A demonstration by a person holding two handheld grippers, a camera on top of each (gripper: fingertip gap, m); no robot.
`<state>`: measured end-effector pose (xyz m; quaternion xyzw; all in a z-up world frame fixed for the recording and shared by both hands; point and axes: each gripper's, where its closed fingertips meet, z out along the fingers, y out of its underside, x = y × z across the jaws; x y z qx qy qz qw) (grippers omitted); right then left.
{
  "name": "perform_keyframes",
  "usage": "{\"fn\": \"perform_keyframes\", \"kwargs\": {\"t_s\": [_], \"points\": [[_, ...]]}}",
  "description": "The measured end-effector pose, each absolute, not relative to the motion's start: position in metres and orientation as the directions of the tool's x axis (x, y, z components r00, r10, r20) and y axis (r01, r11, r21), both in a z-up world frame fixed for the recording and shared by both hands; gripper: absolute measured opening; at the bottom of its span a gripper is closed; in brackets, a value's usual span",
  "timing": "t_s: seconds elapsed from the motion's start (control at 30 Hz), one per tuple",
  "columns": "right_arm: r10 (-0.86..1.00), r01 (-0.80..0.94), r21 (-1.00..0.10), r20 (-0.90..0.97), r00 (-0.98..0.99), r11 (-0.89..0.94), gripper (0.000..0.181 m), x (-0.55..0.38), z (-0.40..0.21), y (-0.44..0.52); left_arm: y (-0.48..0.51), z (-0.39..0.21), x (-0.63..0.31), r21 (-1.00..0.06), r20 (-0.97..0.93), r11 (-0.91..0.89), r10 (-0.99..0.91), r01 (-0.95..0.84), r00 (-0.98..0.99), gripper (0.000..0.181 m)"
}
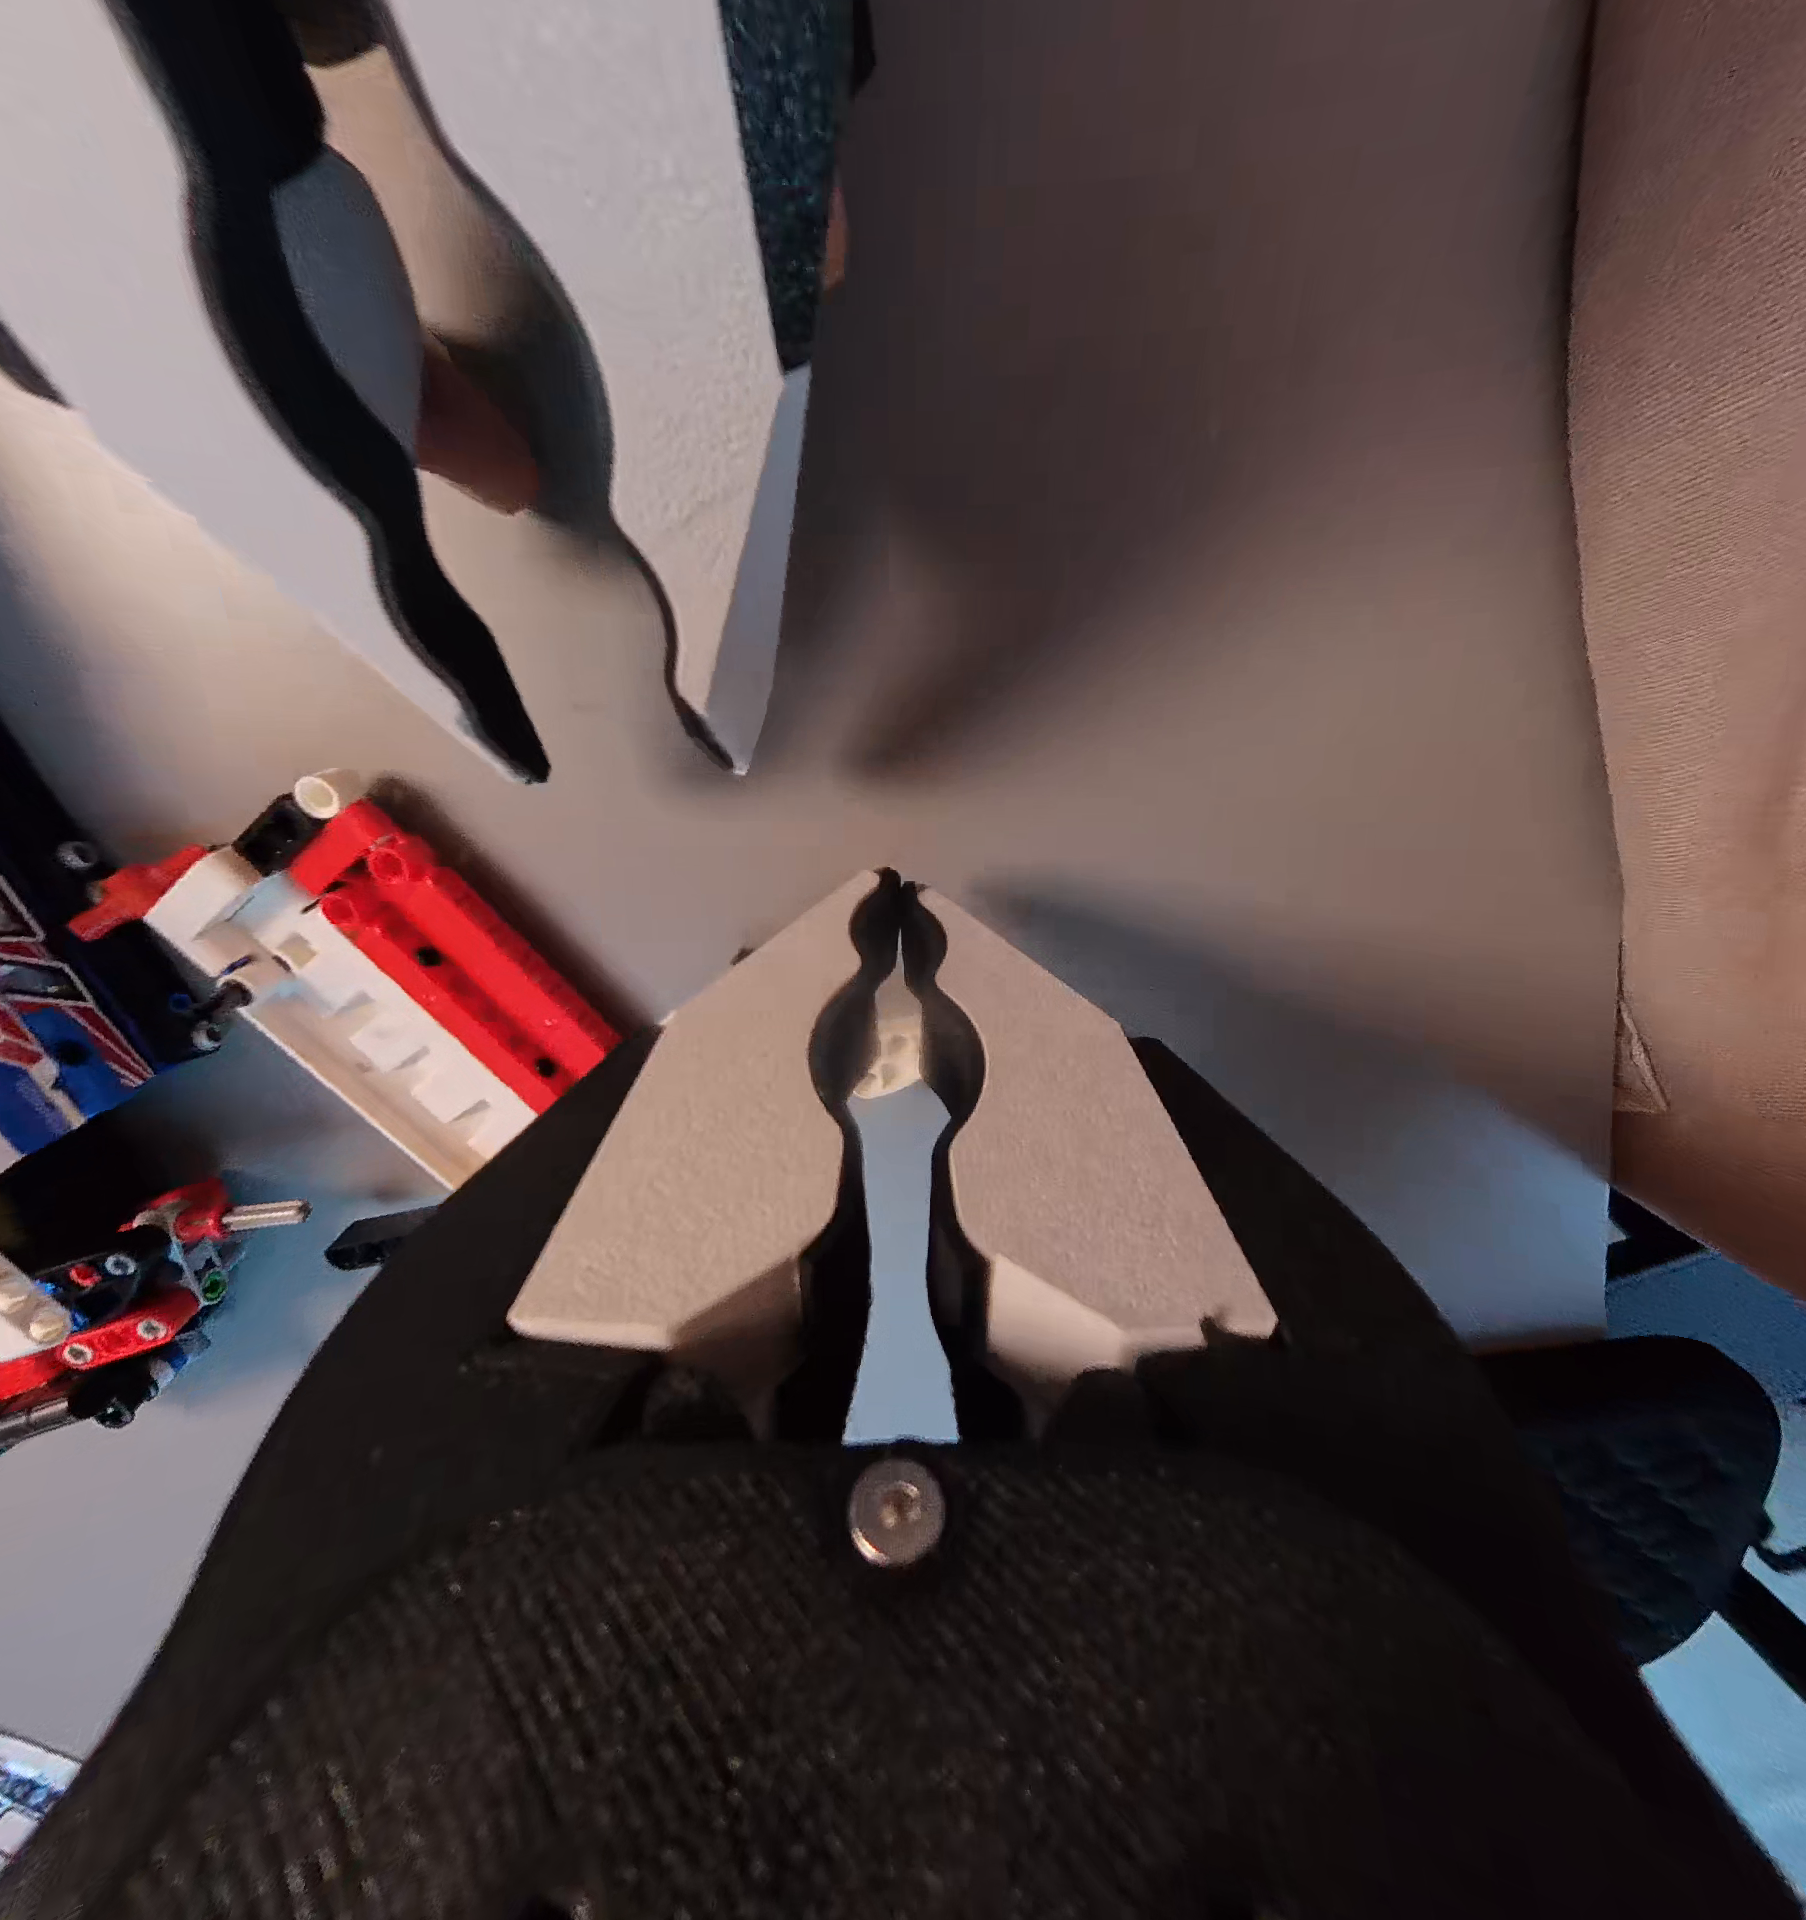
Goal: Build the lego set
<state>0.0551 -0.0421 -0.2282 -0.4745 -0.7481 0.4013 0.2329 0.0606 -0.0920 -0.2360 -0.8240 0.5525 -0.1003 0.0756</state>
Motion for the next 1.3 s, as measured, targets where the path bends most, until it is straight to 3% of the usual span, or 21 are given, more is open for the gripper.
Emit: {"fn": "perform_keyframes", "kwargs": {"t_s": [0.27, 0.4, 0.63, 0.87, 1.13, 1.3], "points": [[0.877, 0.484, -0.835, -0.005, -0.481, 0.261, 0.029, 0.056, -0.225, -0.052, -0.084, -0.204, 0.038, -0.548, 0.097, -0.546, -0.794, -0.634, 0.600, 0.000], [0.858, 0.462, -0.838, 0.015, -0.513, 0.291, 0.028, 0.056, -0.225, -0.059, -0.104, -0.221, 0.025, -0.601, 0.153, -0.600, -0.735, -0.528, 0.661, 0.029], [0.840, 0.462, -0.822, 0.037, -0.541, 0.333, 0.028, 0.050, -0.231, -0.079, -0.099, -0.245, 0.025, -0.641, 0.098, -0.588, -0.701, -0.494, 0.707, 0.023], [0.848, 0.528, -0.738, 0.114, -0.517, 0.421, 0.025, 0.032, -0.239, -0.066, -0.102, -0.242, 0.031, -0.682, 0.199, -0.663, -0.574, -0.308, 0.795, 0.026], [0.787, 0.616, -0.598, 0.043, -0.615, 0.513, 0.017, 0.015, -0.249, -0.072, -0.113, -0.244, 0.028, -0.704, 0.119, -0.576, -0.674, -0.417, 0.730, 0.026], [0.785, 0.621, -0.590, 0.035, -0.618, 0.516, 0.001, 0.015, -0.250, -0.074, -0.103, -0.247, 0.024, -0.687, 0.005, -0.557, -0.647, -0.468, 0.762, 0.009]]}}
